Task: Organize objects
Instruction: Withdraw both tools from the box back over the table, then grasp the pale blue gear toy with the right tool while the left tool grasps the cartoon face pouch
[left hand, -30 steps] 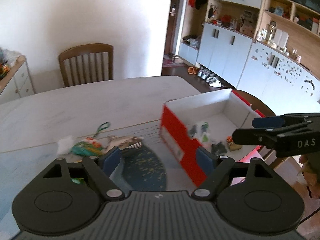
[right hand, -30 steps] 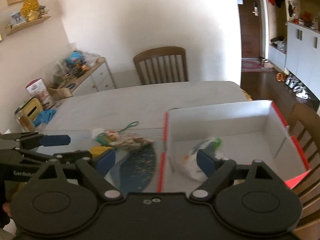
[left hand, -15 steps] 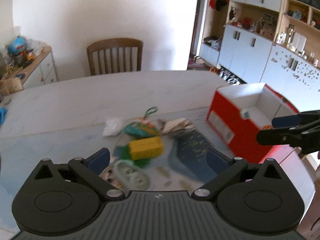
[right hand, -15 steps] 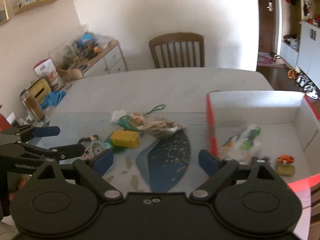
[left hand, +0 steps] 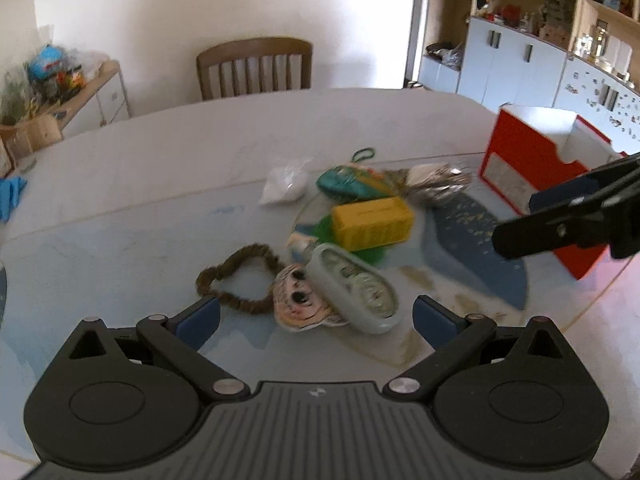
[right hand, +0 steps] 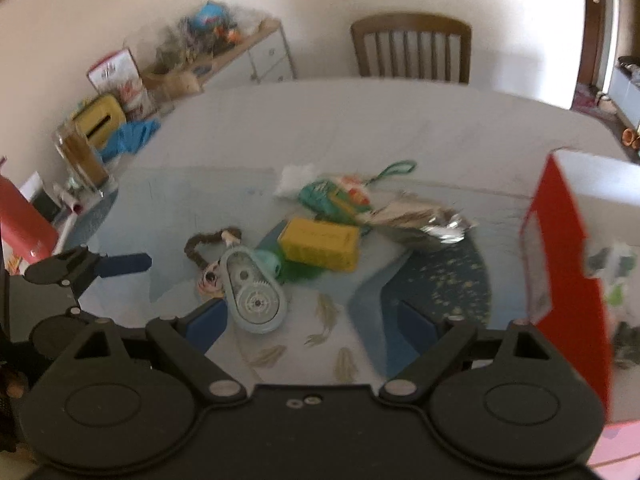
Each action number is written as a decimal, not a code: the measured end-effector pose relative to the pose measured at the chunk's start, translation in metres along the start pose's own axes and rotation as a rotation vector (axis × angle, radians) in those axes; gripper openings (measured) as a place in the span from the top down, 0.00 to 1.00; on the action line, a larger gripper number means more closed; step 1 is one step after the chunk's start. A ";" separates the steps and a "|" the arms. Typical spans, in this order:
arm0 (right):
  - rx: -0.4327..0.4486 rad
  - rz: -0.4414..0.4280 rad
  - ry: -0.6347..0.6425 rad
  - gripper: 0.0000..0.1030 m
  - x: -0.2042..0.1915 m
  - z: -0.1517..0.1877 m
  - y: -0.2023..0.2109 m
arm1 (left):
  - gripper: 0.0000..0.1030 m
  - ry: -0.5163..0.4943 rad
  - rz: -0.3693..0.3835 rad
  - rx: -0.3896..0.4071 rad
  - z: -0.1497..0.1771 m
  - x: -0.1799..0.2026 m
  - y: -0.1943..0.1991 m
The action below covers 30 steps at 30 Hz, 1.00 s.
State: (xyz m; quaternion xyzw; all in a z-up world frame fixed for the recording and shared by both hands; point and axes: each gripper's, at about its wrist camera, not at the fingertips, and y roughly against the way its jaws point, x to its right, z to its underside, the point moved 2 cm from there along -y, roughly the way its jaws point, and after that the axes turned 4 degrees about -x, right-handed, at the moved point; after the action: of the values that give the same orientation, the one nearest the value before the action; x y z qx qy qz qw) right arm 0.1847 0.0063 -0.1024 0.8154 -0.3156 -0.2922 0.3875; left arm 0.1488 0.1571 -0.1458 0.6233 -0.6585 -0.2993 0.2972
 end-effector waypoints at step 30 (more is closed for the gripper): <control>-0.183 -0.123 0.159 0.47 -0.039 -0.027 -0.094 | 0.00 -0.060 0.039 -0.032 0.008 -0.012 -0.028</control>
State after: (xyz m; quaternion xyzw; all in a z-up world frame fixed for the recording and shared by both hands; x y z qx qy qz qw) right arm 0.2063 0.0946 -0.1556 0.8152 -0.2052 -0.2774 0.4653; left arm 0.1613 0.1679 -0.1724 0.5962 -0.6741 -0.3227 0.2931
